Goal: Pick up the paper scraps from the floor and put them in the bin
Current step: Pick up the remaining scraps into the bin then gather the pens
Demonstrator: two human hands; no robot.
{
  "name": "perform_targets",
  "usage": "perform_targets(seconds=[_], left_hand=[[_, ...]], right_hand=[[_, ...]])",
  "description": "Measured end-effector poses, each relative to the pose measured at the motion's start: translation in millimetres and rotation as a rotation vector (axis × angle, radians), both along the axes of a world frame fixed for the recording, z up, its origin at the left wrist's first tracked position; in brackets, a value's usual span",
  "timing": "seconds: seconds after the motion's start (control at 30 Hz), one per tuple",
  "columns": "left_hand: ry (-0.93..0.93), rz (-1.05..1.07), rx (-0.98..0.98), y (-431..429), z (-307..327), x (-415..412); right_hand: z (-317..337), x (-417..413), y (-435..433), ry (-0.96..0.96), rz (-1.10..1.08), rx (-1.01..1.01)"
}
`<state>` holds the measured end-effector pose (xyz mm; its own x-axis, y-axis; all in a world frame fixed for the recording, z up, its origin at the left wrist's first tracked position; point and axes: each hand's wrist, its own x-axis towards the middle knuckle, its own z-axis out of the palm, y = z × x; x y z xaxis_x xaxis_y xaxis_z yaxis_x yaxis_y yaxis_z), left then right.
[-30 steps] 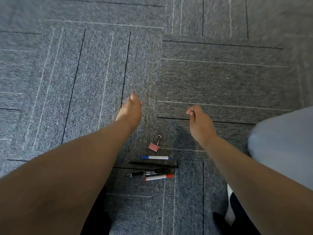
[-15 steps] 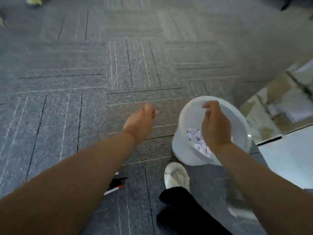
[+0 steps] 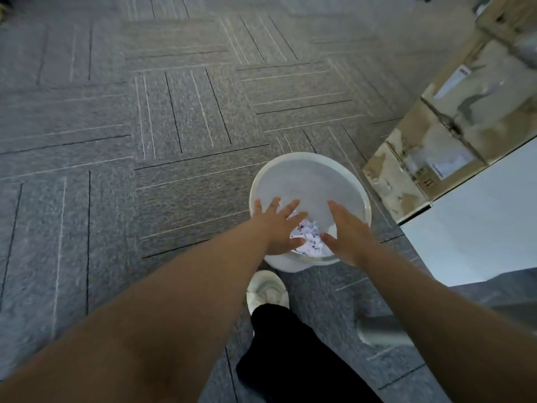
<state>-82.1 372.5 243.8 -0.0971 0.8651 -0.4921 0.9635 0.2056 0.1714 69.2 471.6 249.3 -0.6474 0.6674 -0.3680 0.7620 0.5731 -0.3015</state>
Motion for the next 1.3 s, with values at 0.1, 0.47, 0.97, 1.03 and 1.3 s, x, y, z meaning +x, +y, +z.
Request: perform_targets(seconds=[0.1, 0.47, 0.97, 1.03, 1.3], left_hand=[[0.043, -0.071, 0.049, -12.3, 3.4, -7.3], [0.025, -0.075, 0.086, -14.4, 10.6, -8.0], [0.142, 0.447, 0.189, -192.9, -6.7, -101.5], [0.130, 0.503, 0.156, -224.3, -20.5, -111.6], [0.093, 0.633, -0.027, -326.4, -103.2, -129.9]], right_hand=[[6.1, -0.9, -7.3, 0.006, 0.002, 0.029], [27.3, 0.6, -17.2, -0.022, -0.032, -0.006], [15.7, -116.2, -121.6, 0.114, 0.380, 0.063], [-0.7, -136.9, -146.6, 0.054, 0.454, 0.053], [-102.7, -182.4, -224.2, -0.154, 0.606, -0.048]])
